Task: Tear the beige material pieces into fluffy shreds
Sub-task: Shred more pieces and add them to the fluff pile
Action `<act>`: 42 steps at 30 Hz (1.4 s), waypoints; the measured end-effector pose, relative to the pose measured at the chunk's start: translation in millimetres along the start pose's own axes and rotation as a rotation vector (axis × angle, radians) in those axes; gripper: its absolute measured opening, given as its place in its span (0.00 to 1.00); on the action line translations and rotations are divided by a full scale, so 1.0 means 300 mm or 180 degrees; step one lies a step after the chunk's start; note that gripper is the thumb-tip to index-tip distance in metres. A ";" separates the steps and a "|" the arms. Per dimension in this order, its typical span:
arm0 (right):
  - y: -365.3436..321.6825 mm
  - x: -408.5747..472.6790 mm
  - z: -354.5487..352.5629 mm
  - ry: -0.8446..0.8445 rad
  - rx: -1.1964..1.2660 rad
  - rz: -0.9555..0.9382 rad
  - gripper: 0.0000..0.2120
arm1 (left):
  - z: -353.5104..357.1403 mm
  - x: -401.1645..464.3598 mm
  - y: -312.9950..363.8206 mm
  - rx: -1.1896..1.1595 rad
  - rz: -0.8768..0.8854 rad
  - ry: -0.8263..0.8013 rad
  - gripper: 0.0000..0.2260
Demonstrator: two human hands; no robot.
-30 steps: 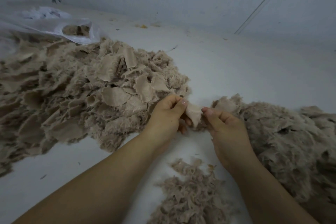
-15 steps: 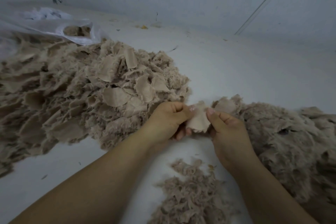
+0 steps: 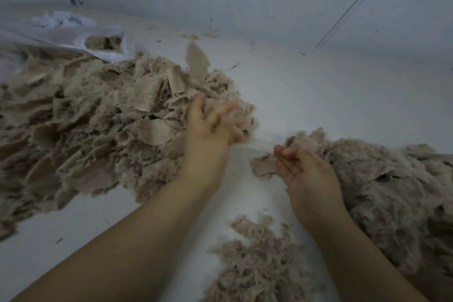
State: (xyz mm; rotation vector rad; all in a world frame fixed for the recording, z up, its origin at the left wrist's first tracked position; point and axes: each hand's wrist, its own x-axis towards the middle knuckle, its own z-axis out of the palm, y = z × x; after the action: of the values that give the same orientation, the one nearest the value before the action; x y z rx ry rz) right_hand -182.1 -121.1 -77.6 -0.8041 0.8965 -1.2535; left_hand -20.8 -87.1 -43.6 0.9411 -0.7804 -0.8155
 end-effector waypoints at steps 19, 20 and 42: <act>0.008 0.009 -0.014 -0.0006 -0.0759 -0.0060 0.05 | 0.019 -0.117 -0.040 0.3405 0.1762 -0.0618 0.07; 0.011 0.008 -0.018 -0.0095 -0.0933 -0.0085 0.07 | 0.025 -0.120 -0.040 0.3375 0.1762 -0.0567 0.06; -0.002 0.006 -0.016 -0.0621 -0.0793 -0.0100 0.17 | 0.018 -0.074 -0.040 0.0969 -0.0817 -0.0885 0.12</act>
State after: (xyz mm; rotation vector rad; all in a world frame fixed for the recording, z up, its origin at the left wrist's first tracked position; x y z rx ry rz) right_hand -186.5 -123.1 -79.5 -1.1220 0.8933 -1.0810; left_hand -38.9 -74.3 -57.1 1.2321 -1.0591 -1.0865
